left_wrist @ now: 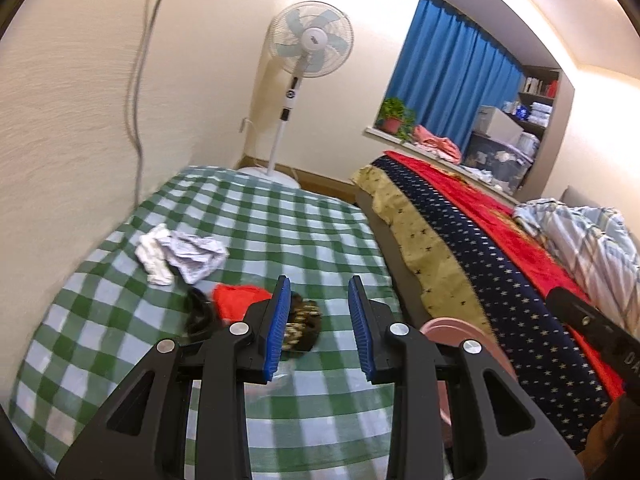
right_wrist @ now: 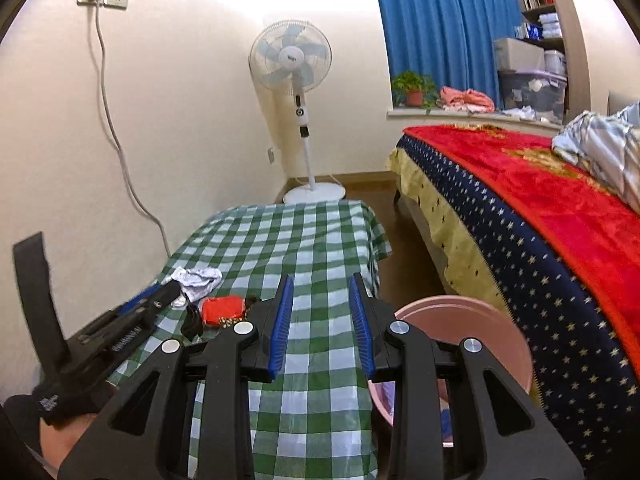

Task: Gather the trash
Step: 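Move both tools back over the black strap and camouflage cloth, then grasp the black strap with the left tool while the right tool grasps the camouflage cloth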

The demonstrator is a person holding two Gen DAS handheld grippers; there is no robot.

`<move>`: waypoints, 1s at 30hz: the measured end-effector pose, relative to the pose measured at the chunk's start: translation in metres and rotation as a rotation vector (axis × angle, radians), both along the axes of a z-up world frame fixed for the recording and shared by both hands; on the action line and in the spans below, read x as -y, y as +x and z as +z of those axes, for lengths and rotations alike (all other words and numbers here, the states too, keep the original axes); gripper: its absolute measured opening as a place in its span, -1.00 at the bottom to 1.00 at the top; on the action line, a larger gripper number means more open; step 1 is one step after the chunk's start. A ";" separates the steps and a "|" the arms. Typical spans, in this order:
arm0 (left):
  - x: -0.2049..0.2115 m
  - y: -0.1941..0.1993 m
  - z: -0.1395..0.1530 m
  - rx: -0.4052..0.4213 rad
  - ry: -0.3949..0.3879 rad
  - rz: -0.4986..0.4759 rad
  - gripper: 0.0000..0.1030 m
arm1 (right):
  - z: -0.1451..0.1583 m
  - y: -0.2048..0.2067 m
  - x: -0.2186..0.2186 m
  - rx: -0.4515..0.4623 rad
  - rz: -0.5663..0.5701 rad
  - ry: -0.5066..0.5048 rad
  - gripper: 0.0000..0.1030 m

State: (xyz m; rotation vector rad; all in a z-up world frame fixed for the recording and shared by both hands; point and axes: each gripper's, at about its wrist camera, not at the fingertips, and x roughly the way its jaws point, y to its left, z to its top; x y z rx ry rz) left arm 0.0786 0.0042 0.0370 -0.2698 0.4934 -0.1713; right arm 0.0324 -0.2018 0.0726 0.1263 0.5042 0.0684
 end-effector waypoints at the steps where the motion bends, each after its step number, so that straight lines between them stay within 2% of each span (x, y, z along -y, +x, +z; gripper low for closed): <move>1: -0.003 0.000 -0.002 -0.003 0.004 0.011 -0.42 | -0.003 0.005 -0.001 -0.009 0.002 0.005 -0.41; 3: -0.013 0.002 -0.006 -0.018 0.013 0.044 -0.42 | -0.009 0.015 -0.006 -0.021 0.017 0.015 -0.41; 7: -0.036 0.010 -0.021 -0.063 0.004 0.121 -0.42 | -0.022 0.038 -0.023 -0.030 0.062 0.021 -0.25; 10: -0.043 0.018 -0.034 -0.094 0.017 0.147 -0.42 | -0.040 0.054 -0.029 -0.061 0.088 0.026 -0.24; 14: -0.044 0.028 -0.049 -0.125 0.059 0.160 -0.42 | -0.069 0.085 -0.033 -0.128 0.122 0.086 -0.18; 19: -0.055 0.041 -0.064 -0.161 0.058 0.201 -0.41 | -0.092 0.119 -0.054 -0.177 0.195 0.124 0.05; 20: -0.057 0.044 -0.067 -0.172 0.055 0.204 -0.40 | -0.097 0.124 -0.058 -0.183 0.207 0.135 0.07; 23: -0.055 0.051 -0.075 -0.189 0.056 0.196 -0.20 | -0.109 0.139 -0.071 -0.204 0.238 0.141 0.10; 30: -0.046 0.070 -0.092 -0.243 0.114 0.171 -0.19 | -0.134 0.157 -0.078 -0.265 0.245 0.177 0.10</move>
